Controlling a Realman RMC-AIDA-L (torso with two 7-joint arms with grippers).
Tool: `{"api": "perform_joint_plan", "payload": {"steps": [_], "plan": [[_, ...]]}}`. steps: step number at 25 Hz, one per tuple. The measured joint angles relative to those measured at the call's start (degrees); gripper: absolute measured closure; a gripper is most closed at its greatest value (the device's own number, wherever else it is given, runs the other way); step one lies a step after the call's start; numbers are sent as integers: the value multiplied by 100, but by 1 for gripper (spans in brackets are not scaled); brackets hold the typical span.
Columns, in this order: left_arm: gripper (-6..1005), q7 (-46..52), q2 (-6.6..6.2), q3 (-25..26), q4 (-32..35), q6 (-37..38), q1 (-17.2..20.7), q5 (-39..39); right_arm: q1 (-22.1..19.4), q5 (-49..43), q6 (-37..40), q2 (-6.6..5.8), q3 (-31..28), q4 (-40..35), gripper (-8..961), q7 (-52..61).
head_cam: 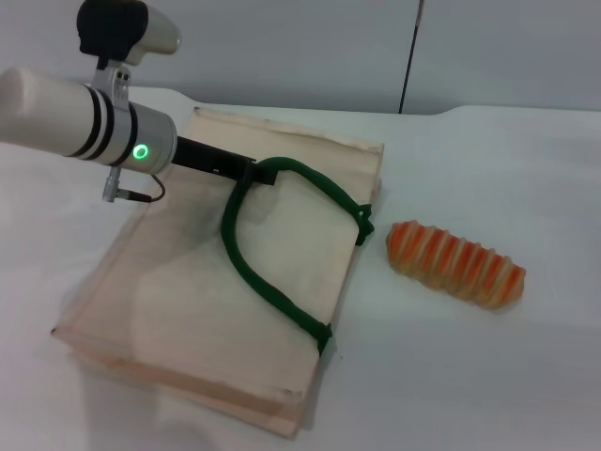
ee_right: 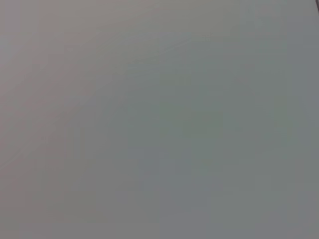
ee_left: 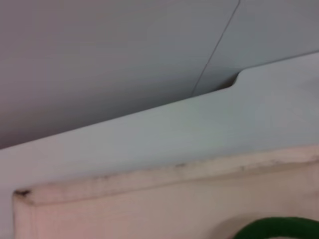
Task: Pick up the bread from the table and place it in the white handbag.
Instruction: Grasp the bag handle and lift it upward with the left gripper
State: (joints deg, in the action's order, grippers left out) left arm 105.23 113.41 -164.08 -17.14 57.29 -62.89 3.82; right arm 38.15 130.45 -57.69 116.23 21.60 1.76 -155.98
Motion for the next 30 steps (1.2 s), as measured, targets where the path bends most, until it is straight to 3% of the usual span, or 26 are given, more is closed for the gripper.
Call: {"api": "perform_joint_plan", "payload": {"steps": [4,6,12,23,26,30], "plan": [[431,33,1,4,1,-24,-6,73,0,-2,2,-3,-5,0,124,2],[668,20,10,8,1,-25,-7,31,-14,1,3,-4,-9,0,125,3],[837,-101,-39,8,-23,207,35,-378,-50,19,4,-4,-16,-15,129,126],[874,-1711,-584,8,-74,2695,791,-2616,-70,-18,4,-21,31,-53,137,471],[875,-1793,-662,8,-234,3162,843,-2713,-74,-195,-5,-25,39,-90,139,777],[874,-1805,-672,8,-715,4030,849,-2802,-88,-674,-14,-31,46,-339,141,1440]]}}
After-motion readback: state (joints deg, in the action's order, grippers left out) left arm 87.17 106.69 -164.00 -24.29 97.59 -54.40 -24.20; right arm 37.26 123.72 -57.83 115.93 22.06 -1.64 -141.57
